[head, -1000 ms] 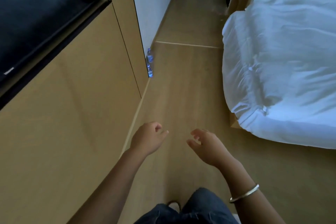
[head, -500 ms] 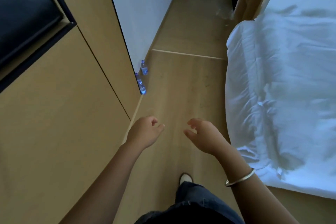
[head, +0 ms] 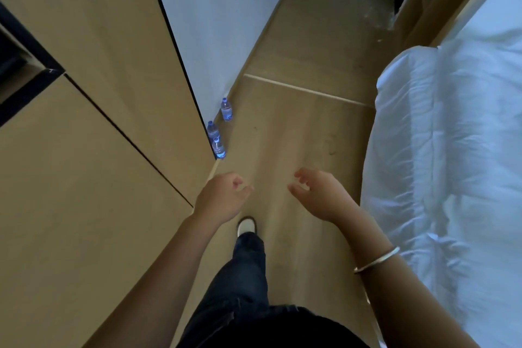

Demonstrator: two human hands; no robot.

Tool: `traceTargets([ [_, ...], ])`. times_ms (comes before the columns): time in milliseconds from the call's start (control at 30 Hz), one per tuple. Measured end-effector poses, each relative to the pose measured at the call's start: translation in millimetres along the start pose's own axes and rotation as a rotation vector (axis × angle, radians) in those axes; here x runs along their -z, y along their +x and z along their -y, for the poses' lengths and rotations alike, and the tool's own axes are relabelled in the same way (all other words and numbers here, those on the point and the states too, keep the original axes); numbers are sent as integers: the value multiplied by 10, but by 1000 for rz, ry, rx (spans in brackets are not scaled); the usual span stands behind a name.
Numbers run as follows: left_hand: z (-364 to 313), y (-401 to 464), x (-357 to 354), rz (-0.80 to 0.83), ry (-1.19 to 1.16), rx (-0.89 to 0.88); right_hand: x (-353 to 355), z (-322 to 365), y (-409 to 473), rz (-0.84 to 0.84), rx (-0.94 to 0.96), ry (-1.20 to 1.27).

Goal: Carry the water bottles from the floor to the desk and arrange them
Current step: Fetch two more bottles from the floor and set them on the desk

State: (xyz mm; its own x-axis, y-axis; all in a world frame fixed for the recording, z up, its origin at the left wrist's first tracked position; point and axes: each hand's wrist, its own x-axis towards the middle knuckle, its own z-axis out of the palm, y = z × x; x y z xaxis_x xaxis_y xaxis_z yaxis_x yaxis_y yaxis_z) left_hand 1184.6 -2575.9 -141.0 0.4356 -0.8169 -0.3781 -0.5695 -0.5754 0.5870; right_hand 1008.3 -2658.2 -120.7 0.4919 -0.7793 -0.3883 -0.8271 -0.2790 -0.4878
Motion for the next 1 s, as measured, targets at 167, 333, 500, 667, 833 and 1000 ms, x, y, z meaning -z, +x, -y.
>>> traceTargets([
  [167,-155,996,305,29,-3,2,337,241,922,14,-4,21],
  [333,-294,1969,709,62,36,31,586,588,1797,67,-11,31],
  [500,-357,2666,975,56,13,66,719,741,2498,126,-14,59],
  [667,-303,3206,967,96,37,188,778,754,3309,221,21,44],
  [833,-329,3920,819,89,-16,326,896,724,4249,383,105,-21],
  [1000,-447,4712,616,53,-144,492,1054,659,5252,569,271,-153],
])
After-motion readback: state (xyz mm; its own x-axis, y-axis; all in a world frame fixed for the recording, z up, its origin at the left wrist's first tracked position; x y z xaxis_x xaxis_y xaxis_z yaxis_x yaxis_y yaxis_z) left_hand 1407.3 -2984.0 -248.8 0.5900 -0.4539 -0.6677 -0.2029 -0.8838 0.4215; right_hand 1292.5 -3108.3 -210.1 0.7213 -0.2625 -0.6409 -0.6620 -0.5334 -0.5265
